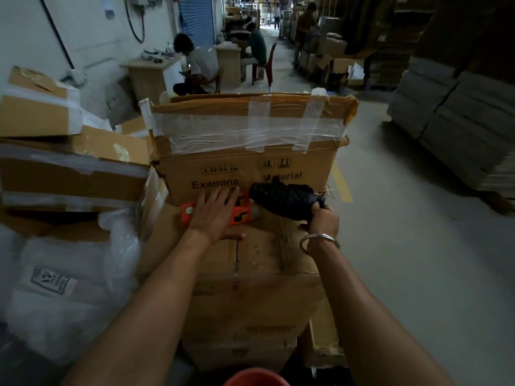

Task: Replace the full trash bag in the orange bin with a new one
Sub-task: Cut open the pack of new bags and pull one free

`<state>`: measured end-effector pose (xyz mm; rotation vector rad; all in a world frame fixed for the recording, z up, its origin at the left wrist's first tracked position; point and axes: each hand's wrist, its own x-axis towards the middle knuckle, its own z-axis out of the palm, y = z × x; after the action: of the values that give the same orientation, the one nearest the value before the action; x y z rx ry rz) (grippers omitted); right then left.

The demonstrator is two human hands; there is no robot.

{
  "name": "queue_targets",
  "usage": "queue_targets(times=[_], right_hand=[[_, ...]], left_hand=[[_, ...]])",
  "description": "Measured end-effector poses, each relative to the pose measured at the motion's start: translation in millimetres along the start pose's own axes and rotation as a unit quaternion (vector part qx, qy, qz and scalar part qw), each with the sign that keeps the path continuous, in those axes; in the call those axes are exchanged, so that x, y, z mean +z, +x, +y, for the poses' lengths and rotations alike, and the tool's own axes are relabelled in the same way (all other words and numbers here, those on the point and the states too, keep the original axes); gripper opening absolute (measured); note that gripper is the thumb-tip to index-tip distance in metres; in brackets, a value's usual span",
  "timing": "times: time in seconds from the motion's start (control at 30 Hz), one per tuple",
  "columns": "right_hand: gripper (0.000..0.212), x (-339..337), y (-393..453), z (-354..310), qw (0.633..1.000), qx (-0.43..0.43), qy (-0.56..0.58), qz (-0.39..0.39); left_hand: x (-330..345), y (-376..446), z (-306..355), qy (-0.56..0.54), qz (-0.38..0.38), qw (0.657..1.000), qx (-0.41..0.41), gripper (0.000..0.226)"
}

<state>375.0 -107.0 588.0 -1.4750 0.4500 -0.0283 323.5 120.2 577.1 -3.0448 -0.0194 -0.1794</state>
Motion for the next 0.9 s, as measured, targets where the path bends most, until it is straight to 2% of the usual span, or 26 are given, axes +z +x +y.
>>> queue_targets(times=[0.17,0.27,0.4,0.53,0.6,0.67,0.7,0.77,0.83,0.9], right_hand=[[0.01,-0.2,-11.0,0.7,1.0,-0.015,0.013,-0.009],[0.01,-1.2,-19.6,-0.9,1.0,-0.027,0.011,-0.003],[0.011,-6.5,-29.4,-6.9,0.999,-0.044,0.027,0.002],[0.014,-11.0,-38.3,-13.9,0.997,-0.056,0.05,-0.018],[0.013,-12.5,-46.2,-15.7,0.996,-0.058,0.05,-0.037],[0.016,-12.3,-54.6,-15.3,0.995,-0.058,0.052,-0.059],[0.017,-12.7,-59.6,-14.1,0.994,-0.059,0.054,-0.068],[0.014,-14.5,-70.9,-10.5,0.993,-0.069,0.054,-0.084],[0.018,-18.0,-82.3,-6.7,0.99,-0.08,0.058,-0.102],[0.021,-22.1,-92.0,-3.8,0.985,-0.088,0.073,-0.128]], left_hand=[[-6.8,-11.7,-1.7,-0.095,0.038,0.995,-0.016,0.133],[-9.2,-18.1,0.3,-0.156,0.04,0.986,-0.052,0.138],[-13.7,-31.8,5.2,-0.206,0.053,0.976,-0.056,0.138],[-27.2,-40.5,24.2,-0.365,0.08,0.921,-0.11,0.129],[-35.3,-44.8,39.6,-0.447,0.124,0.874,-0.146,0.122],[-43.6,-49.0,54.7,-0.54,0.15,0.807,-0.187,0.122],[-47.6,-52.0,62.3,-0.59,0.152,0.765,-0.207,0.124],[-55.0,-58.0,76.6,-0.696,0.153,0.658,-0.245,0.12],[-61.5,-65.1,89.6,-0.773,0.164,0.551,-0.269,0.104],[-69.2,-72.9,99.9,-0.811,0.171,0.48,-0.288,0.082]])
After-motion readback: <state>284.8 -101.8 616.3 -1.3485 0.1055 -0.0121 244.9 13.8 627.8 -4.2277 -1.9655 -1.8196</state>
